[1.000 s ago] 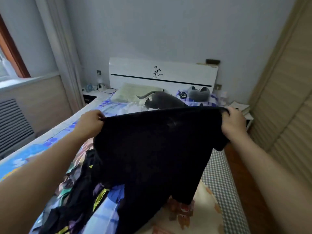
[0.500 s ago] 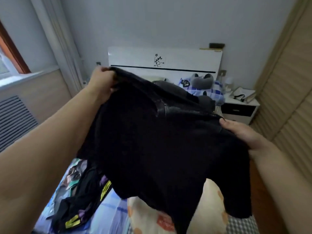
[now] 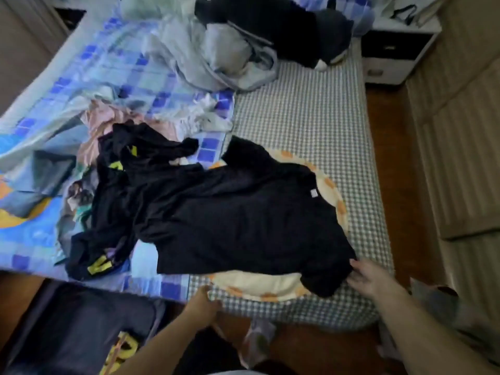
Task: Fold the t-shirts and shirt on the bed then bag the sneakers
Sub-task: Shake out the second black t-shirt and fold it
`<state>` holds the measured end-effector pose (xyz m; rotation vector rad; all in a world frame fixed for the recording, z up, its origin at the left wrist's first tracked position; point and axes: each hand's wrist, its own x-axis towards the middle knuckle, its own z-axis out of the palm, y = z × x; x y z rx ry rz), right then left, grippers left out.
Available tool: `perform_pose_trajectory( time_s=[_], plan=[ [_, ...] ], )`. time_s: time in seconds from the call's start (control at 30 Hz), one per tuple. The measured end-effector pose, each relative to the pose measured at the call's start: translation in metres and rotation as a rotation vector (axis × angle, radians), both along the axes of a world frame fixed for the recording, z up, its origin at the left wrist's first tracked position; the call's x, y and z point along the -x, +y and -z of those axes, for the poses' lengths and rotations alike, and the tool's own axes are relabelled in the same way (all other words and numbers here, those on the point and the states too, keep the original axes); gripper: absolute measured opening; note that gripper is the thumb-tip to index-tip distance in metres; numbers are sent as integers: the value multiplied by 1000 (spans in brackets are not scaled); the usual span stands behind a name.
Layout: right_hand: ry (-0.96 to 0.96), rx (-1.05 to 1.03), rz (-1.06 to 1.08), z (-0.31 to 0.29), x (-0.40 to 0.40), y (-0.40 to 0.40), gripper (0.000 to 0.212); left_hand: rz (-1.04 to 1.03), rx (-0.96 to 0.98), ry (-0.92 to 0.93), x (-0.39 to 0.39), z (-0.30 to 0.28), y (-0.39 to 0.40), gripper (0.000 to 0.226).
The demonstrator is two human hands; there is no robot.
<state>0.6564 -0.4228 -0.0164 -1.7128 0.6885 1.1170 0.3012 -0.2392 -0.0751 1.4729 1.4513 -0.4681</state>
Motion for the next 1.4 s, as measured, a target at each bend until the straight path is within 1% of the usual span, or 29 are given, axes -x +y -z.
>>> perform_pose_trajectory(
  time_s=[0.07, 0.1, 0.17, 0.23, 0.27, 0.3, 0.33, 0.37, 0.43, 0.47, 0.53, 0.57, 0.63, 0.7, 0.77, 0.8, 0.87, 0.93, 0.97, 1.0, 1.03, 1.1, 1.13, 1.17, 1.2, 1.27, 1.3, 1.33, 1.4],
  plan=[
    [16, 120, -33, 32, 19, -14, 45, -146, 36, 30, 34, 22, -7, 15],
    [17, 173, -84, 46, 28, -20, 46, -214, 40, 29, 46, 29, 0, 22],
    [20, 217, -184, 66, 45, -25, 52, -323, 48, 83, 63, 40, 20, 22],
    [18, 231, -228, 84, 61, -23, 59, -387, -14, 98, 79, 68, 49, 61],
    [3, 252, -264, 93, 68, -21, 60, -459, -56, 89, 84, 83, 64, 71],
    [-32, 304, -313, 99, 77, -19, 59, -531, -103, 57, 89, 103, 79, 72],
    [-103, 378, -357, 104, 85, -17, 55, -598, -153, 22, 82, 108, 92, 69],
    [-202, 454, -399, 109, 92, -17, 52, -678, -176, -46, 68, 101, 102, 61],
    [-386, 503, -485, 113, 104, -15, 53, -838, -153, -145, 53, 102, 122, 34],
    [-429, 492, -527, 109, 113, -9, 55, -890, -138, -166, 50, 99, 127, 25],
    [-431, 463, -583, 95, 132, 13, 58, -898, -175, -131, 55, 89, 122, 16],
    [-435, 436, -622, 85, 143, 27, 57, -855, -227, -109, 58, 74, 113, 15],
    [-449, 342, -751, 61, 169, 55, 45, -724, -368, -116, 63, 31, 89, 19],
    [-417, 164, -887, 26, 197, 82, 27, -670, -462, -202, 67, -18, 60, 21],
    [-339, -69, -1002, -7, 223, 103, 18, -703, -462, -326, 71, -60, 30, 24],
    [-329, -186, -1062, -22, 237, 112, 20, -774, -387, -413, 72, -78, 19, 24],
    [-402, -383, -1187, -51, 260, 125, 36, -953, -136, -605, 71, -106, 4, 20],
    [-598, -492, -1336, -69, 277, 131, 47, -1055, 93, -748, 68, -130, -1, 12],
    [-734, -524, -1412, -76, 284, 131, 47, -1066, 173, -796, 66, -143, 0, 5],
    [-859, -530, -1460, -80, 288, 130, 42, -1053, 225, -834, 63, -155, 2, 5],
    [-953, -520, -1452, -86, 290, 130, 34, -1013, 247, -857, 62, -166, 5, 10],
    [-1037, -480, -1318, -100, 287, 132, 10, -847, 200, -884, 59, -188, 12, 12],
    [-1027, -491, -1239, -109, 284, 133, 10, -749, 144, -894, 58, -196, 16, 16],
    [-964, -514, -1169, -117, 282, 135, 20, -659, 67, -906, 58, -201, 20, 21],
    [-853, -540, -1109, -127, 281, 138, 23, -587, -28, -906, 57, -205, 23, 26],
    [-583, -571, -987, -145, 280, 143, 20, -494, -212, -873, 56, -208, 27, 36],
    [-483, -588, -942, -152, 279, 145, 20, -457, -270, -868, 56, -209, 28, 38],
    [-446, -600, -927, -157, 277, 146, 21, -406, -329, -861, 56, -210, 29, 38],
    [-457, -607, -920, -167, 273, 146, 21, -268, -505, -844, 58, -207, 36, 37]
  ],
)
